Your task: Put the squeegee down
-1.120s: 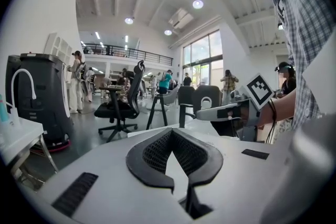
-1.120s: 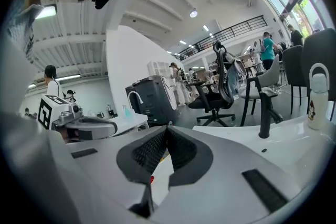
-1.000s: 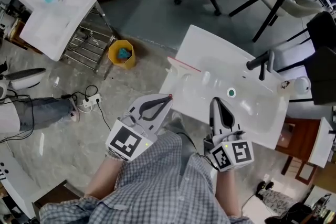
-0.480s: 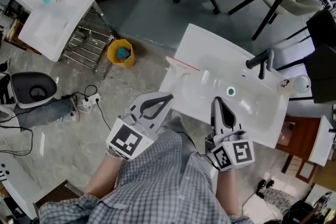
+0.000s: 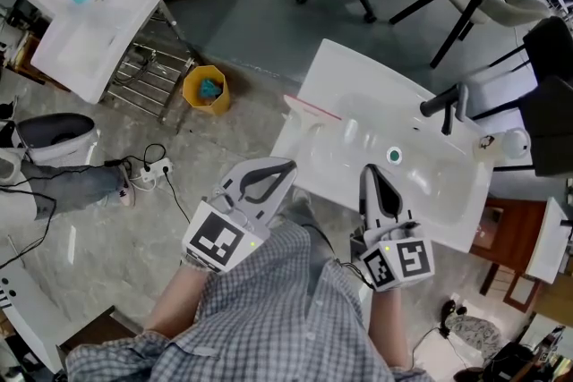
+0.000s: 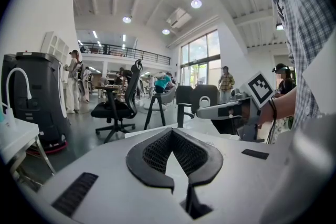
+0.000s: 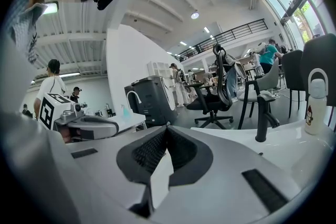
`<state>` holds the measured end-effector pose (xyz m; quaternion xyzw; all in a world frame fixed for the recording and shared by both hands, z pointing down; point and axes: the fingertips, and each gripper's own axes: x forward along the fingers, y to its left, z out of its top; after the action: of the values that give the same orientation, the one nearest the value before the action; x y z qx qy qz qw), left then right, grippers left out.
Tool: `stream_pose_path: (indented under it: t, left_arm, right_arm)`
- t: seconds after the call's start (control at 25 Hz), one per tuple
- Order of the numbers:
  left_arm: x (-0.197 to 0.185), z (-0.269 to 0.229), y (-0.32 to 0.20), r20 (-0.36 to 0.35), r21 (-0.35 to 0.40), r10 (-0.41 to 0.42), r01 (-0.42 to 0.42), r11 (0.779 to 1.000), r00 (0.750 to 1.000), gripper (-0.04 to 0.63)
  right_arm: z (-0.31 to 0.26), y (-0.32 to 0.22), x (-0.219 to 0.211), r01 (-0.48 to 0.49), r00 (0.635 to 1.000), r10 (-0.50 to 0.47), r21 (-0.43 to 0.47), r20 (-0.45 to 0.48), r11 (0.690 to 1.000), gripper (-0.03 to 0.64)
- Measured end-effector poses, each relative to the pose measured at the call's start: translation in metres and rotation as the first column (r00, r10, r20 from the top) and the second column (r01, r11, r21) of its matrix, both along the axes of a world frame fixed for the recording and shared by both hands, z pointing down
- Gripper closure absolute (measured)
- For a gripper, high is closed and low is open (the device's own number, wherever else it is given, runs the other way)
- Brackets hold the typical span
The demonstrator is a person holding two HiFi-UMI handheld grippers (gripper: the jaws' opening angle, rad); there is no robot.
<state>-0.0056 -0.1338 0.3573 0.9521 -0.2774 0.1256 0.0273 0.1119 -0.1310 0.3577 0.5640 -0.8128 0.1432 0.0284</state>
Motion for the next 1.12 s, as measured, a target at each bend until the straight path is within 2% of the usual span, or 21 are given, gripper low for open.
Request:
stream_pose_path:
  t: [0.76,1.12]
  left_arm:
    - [0.0010,0.0044,0.0037,-0.002,-0.019,0.009,-0.009,1.000,1.000,0.591]
    - [-0.0065,0.0050,0.0000,-0.006,-0.015,-0.021,0.021,1.000,1.000,0.591]
  right_arm:
    - [0.0033,0.0040,-0.0014,0.001,1.000,-0.001,-0.011,-0.008,1.000,0.609]
    - [0.0064,0.0056,-0.0019,0.004,1.000,-0.004,-0.022,-0.020,1.000,0.609]
